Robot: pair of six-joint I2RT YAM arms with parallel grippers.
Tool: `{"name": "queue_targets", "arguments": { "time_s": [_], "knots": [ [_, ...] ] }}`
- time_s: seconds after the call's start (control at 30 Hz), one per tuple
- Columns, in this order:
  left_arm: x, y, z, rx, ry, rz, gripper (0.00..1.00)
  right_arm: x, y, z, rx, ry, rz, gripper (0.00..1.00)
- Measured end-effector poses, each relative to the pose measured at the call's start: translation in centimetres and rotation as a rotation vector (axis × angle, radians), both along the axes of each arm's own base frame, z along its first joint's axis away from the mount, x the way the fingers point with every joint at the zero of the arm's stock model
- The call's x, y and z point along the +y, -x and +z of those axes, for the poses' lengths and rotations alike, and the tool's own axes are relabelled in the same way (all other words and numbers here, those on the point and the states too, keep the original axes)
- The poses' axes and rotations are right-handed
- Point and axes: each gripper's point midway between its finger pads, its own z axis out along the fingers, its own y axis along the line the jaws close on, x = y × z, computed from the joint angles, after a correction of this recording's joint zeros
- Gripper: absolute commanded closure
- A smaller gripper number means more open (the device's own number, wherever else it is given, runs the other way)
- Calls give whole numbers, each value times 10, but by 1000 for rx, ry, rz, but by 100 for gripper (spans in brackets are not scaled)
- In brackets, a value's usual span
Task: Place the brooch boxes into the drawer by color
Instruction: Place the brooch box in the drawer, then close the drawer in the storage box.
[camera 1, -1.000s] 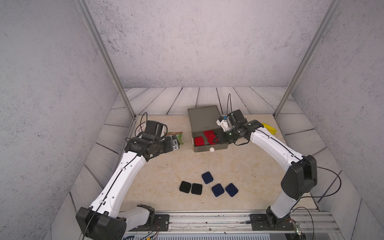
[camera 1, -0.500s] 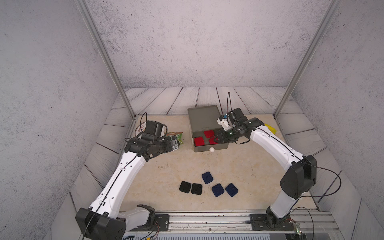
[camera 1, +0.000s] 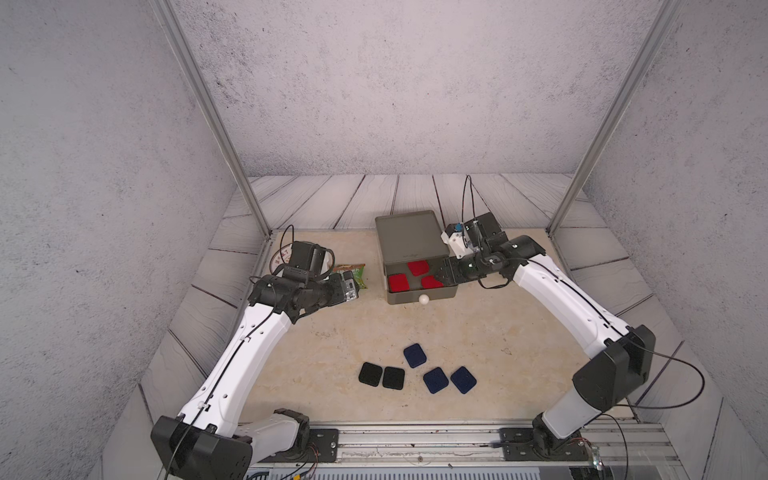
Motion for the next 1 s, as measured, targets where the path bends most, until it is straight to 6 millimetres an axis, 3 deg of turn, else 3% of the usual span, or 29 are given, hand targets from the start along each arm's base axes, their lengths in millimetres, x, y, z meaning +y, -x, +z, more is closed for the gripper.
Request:
{"name": "queue_targets", "arguments": {
  "time_s": [0.17,0.3,0.47,0.83,0.93,1.0],
  "knots": [
    [8,-2,0,-2,-10,14,2,5,51,10,-53,-83,48,43],
    [12,-2,1,-7,-14,20,1,6,69,-7,-8,-128,25,42],
    [12,0,5,-21,-5,16,2,10,65,-43,84,-146,-57,42],
    [12,8,1,-12,4,9,2,35,31,-69,144,-187,-139,43],
    [12,8,1,-13,4,9,2,38,27,-71,144,-196,-145,49],
    [12,8,1,-13,4,9,2,40,26,-70,142,-203,-148,58]
  ]
}}
